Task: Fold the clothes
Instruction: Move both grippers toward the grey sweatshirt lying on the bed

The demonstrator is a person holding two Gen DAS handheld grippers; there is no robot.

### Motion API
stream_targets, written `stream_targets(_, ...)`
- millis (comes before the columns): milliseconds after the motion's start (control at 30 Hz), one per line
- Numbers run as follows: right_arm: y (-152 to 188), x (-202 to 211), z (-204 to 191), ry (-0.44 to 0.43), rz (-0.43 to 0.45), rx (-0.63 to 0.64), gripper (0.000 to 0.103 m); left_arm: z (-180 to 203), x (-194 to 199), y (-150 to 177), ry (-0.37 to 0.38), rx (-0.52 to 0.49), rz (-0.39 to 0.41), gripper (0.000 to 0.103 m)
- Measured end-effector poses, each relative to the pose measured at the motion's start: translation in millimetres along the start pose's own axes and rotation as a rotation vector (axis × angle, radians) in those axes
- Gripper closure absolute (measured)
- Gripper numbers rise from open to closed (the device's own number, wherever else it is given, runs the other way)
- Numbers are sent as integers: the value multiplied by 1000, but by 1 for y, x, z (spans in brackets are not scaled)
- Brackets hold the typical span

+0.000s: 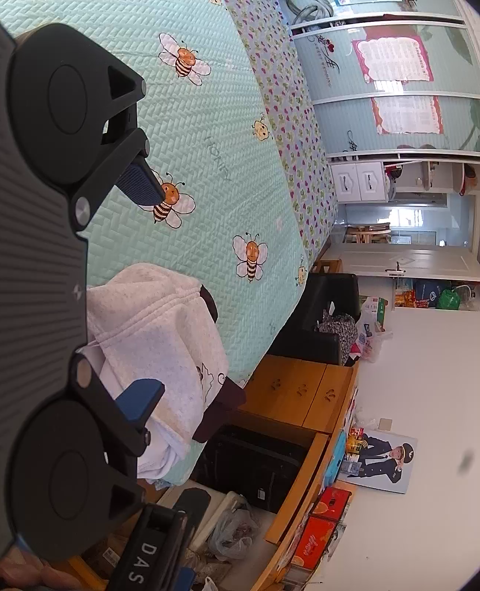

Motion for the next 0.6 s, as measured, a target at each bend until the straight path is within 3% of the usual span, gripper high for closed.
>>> stream_targets(600, 10, -1, 11, 19, -17, -6, 1, -3, -13, -1, -41, -44, 3, 0)
Point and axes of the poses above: each gripper's, at about its wrist camera, not at the fingertips, and x roughly against the way its jaws point, z to its right, y to its underside, the point moved 7 cm from there along -x, roughly the way its jaws point, and after that the axes turned 8 degrees about -z, right-handed, at the moved point
